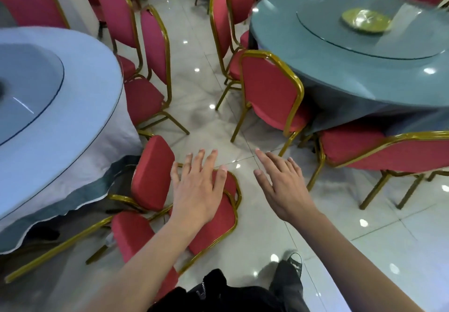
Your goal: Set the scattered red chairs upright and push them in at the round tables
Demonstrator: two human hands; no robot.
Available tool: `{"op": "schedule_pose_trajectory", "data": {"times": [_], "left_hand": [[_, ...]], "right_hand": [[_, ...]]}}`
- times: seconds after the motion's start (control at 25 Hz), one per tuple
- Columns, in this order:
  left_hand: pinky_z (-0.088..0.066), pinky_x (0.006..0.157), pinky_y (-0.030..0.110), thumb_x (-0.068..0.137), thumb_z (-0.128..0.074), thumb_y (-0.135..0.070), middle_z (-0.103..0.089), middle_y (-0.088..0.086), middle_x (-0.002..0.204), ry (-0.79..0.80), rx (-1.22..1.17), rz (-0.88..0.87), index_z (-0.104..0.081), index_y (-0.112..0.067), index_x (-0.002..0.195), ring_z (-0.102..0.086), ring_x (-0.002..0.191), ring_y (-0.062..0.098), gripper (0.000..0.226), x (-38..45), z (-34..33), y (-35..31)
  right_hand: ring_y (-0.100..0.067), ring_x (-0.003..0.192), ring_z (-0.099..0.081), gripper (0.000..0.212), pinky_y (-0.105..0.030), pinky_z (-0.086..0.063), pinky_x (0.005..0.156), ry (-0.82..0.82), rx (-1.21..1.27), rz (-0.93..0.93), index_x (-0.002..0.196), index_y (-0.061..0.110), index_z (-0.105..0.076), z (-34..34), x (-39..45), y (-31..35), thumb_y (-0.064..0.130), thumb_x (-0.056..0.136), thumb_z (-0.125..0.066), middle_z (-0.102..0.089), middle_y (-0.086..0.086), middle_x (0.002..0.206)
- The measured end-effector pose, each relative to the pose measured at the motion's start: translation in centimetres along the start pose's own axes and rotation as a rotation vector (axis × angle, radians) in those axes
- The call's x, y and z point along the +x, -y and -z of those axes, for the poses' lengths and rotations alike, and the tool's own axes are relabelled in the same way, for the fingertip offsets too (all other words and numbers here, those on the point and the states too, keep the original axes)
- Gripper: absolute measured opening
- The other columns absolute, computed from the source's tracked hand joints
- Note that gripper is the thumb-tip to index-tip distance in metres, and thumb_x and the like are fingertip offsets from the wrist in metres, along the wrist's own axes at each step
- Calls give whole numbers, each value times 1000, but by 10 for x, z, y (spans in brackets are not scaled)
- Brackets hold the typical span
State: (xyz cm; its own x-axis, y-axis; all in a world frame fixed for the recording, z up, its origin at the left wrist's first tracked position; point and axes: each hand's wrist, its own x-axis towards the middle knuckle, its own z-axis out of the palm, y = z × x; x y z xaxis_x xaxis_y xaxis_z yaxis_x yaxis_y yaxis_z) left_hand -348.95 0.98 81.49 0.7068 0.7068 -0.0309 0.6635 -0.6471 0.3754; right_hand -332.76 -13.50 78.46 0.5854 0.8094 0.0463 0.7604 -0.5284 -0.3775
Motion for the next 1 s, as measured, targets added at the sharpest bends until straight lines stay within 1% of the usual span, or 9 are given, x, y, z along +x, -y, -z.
{"op": "schedule_pose_trajectory", "data": {"times": [0.12,0.2,0.4,0.56,0.68,0.84,1.0], "left_hand": [[1,124,50,93,2,-63,-21,-4,166,-52,21,66,-22,-36,157,-10,154,20,73,27,-22,-35],[-1,124,50,96,-2,-61,-23,-4,165,-85,25,140,-23,-36,157,-12,154,20,69,39,-35,-57],[-5,124,51,99,-7,-61,-22,-5,166,-146,11,436,-24,-38,157,-12,154,21,65,45,-60,-95],[-5,124,50,94,-1,-65,-19,-8,167,-194,1,670,-22,-40,156,-10,154,19,70,35,-67,-107],[-3,124,50,92,1,-66,-15,-10,167,-269,-35,811,-20,-40,157,-6,155,18,73,40,-59,-100],[-2,124,49,92,0,-65,-15,-9,167,-299,-70,876,-19,-39,157,-6,155,18,73,54,-58,-89],[-1,124,48,93,0,-65,-12,-10,168,-274,-156,904,-18,-39,158,-4,155,18,72,78,-67,-69]], "right_hand": [[-18,147,-31,59,-40,-10,126,35,4,88,160,39,-18,9,38,-39,60,106,-13,-40,1,156],[-18,146,-32,59,-41,-12,125,79,3,164,160,39,-18,15,64,-66,60,105,-12,-40,1,157],[-21,144,-35,64,-43,-16,124,233,32,384,159,37,-22,15,127,-106,63,102,-9,-42,0,155],[-19,147,-29,63,-41,-12,126,370,76,548,160,37,-22,2,161,-106,61,102,-12,-37,0,158],[-15,149,-28,62,-41,-11,126,416,93,656,160,38,-20,-9,182,-90,61,102,-12,-36,0,159],[-12,150,-23,59,-37,-5,126,453,90,710,160,43,-15,-16,205,-72,59,103,-13,-33,2,161],[-13,150,-24,59,-39,-8,127,464,58,741,160,42,-17,-22,230,-64,60,104,-15,-33,1,161]]}}
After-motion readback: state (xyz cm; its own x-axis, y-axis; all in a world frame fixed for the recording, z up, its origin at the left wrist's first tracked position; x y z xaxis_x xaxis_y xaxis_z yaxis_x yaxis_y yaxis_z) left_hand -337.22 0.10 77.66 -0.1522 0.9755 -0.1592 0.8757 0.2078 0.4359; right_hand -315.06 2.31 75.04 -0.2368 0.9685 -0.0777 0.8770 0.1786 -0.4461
